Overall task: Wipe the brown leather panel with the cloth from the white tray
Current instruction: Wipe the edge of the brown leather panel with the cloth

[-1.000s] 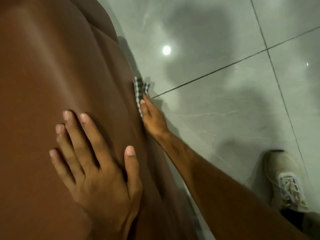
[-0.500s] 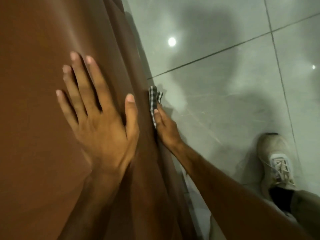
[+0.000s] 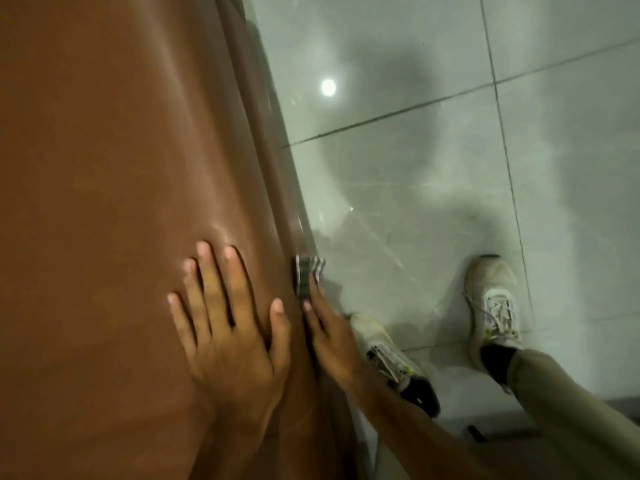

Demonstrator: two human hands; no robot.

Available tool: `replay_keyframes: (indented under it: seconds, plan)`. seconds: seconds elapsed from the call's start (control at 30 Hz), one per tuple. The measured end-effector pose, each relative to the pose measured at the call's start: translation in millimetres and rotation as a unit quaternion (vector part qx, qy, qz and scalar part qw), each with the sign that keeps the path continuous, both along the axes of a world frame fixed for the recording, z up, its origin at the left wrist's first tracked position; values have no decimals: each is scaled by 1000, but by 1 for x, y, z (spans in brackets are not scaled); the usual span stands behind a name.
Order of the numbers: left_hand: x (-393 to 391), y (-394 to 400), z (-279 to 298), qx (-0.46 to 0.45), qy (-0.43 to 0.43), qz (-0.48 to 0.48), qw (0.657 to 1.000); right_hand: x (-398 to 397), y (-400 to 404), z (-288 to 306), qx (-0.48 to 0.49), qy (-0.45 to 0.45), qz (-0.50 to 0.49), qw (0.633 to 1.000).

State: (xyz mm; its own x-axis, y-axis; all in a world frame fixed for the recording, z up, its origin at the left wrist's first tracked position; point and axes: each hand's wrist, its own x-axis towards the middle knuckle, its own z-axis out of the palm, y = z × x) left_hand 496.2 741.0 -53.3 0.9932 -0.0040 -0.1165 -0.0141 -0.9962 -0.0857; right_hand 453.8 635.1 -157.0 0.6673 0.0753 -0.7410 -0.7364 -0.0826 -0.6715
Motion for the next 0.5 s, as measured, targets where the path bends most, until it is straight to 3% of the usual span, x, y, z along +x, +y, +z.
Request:
replay_keyframes:
  seconds: [0.13, 0.27, 0.37, 0.5]
  plan:
    - [0, 5, -14, 13, -37, -2, 999, 1, -2, -47, -7, 45, -4, 999]
    - [1, 1, -7, 4, -29, 12, 1000, -72, -9, -27, -28, 127, 19, 991]
    - [3, -4, -2, 9, -19, 22, 1000, -97, -10, 7, 55, 101, -14, 993]
    - [0, -1, -5, 12, -20, 17, 1000, -30, -7, -1, 35, 48, 13, 998]
